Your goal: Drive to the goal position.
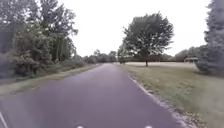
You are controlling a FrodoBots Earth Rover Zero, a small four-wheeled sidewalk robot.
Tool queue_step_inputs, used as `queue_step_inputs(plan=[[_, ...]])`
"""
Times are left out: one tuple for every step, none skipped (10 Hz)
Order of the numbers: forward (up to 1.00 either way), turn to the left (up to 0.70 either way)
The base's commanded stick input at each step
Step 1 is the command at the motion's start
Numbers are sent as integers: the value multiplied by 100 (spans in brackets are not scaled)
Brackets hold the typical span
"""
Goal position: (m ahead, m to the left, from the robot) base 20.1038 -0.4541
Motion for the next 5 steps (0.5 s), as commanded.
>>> queue_step_inputs(plan=[[70, 0], [70, 0], [70, 0], [70, 0], [70, 0]])
